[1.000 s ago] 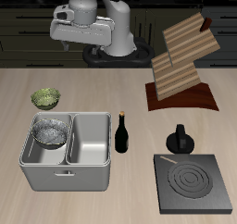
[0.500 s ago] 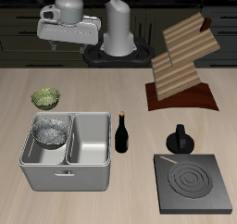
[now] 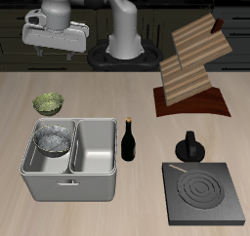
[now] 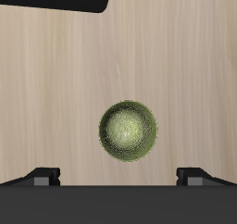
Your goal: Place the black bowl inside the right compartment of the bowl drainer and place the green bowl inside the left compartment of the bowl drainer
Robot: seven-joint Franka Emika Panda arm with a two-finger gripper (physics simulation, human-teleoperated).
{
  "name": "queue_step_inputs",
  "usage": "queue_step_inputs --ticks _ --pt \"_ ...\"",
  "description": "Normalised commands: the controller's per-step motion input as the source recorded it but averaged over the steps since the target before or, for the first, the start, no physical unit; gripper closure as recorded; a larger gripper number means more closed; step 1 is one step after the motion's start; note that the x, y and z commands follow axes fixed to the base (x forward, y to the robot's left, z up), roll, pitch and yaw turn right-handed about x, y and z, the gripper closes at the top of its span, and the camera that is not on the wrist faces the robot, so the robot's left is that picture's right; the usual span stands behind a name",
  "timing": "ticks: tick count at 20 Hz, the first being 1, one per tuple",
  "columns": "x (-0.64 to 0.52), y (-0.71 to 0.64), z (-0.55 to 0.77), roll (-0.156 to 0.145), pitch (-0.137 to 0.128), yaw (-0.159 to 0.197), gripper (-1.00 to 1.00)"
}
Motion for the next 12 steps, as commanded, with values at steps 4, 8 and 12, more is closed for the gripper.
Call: queue_step_inputs --ticks 4,8,12 --pt "0.05 -0.15 -0.21 0.008 -0.007 0.034 -1.0" --pt "0.13 -0.15 -0.4 -0.011 0.034 -0.009 -1.0" --pt "0.11 0.08 -0.28 -0.004 0.009 -0.015 -1.0"
